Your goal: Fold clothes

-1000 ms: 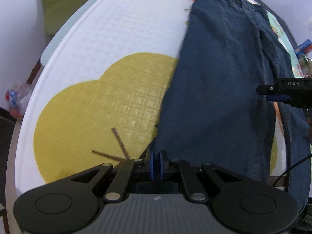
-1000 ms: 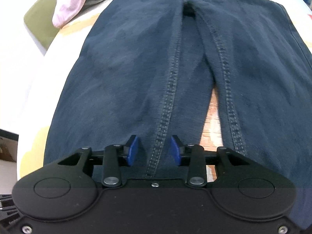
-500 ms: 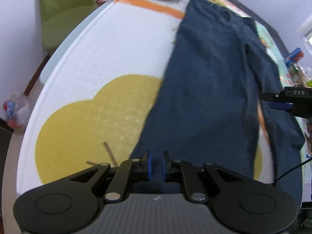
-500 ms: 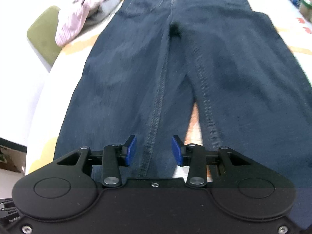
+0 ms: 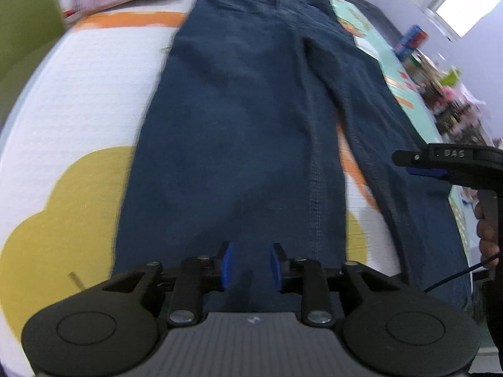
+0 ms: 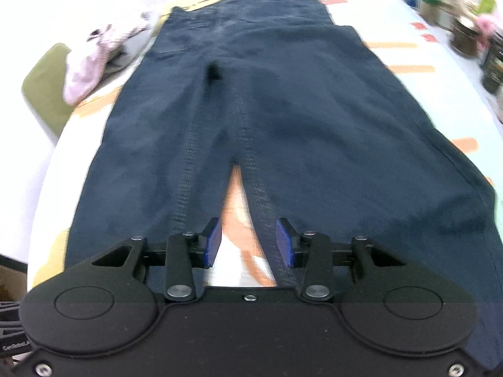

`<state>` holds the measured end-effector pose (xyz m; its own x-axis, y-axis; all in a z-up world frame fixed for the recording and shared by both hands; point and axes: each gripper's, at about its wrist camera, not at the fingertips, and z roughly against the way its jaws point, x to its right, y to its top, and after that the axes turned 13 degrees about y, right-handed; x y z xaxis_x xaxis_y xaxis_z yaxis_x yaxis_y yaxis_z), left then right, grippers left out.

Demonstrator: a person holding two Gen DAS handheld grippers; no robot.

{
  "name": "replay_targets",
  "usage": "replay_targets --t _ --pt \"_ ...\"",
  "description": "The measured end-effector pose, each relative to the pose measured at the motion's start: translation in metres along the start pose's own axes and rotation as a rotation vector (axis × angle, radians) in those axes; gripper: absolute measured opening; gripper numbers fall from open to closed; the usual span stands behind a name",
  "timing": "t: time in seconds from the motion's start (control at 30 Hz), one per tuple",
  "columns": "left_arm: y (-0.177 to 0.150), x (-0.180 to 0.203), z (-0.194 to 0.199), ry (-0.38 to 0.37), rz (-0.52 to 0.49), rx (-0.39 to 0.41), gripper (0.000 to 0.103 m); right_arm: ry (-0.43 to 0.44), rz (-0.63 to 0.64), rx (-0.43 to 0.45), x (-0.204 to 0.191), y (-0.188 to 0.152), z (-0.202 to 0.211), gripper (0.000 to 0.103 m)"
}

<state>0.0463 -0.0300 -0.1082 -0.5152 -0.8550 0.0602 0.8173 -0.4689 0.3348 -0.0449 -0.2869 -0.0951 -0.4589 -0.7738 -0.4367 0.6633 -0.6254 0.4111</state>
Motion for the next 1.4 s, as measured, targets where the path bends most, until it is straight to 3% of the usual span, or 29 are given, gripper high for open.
replay_targets --t 0.4,0.6,0.7,1.0,1.4 --pt "0.009 0.073 -0.037 -0.102 -0.139 -0.072 0.045 -0.122 -0.141 -0.009 0.078 -0.026 0.003 0.037" --pt "0.004 0.084 -0.059 -0.077 -0.169 -0.124 0.048 -0.145 -0.184 -0.019 0.107 -0.045 0.0 0.035" --pt "0.002 0.086 -0.061 -0.087 -0.175 -0.119 0.053 -0.133 -0.165 -0.02 0.11 -0.049 0.002 0.036" --pt "0.0 0.095 -0.056 -0.045 -0.223 -0.132 0.057 -0.194 -0.133 -0.047 0.117 -0.067 0.019 0.036" --pt "0.008 0.14 -0.043 -0.125 -0.344 -0.092 0.058 -0.237 -0.173 -0.054 0.137 -0.108 0.053 0.036"
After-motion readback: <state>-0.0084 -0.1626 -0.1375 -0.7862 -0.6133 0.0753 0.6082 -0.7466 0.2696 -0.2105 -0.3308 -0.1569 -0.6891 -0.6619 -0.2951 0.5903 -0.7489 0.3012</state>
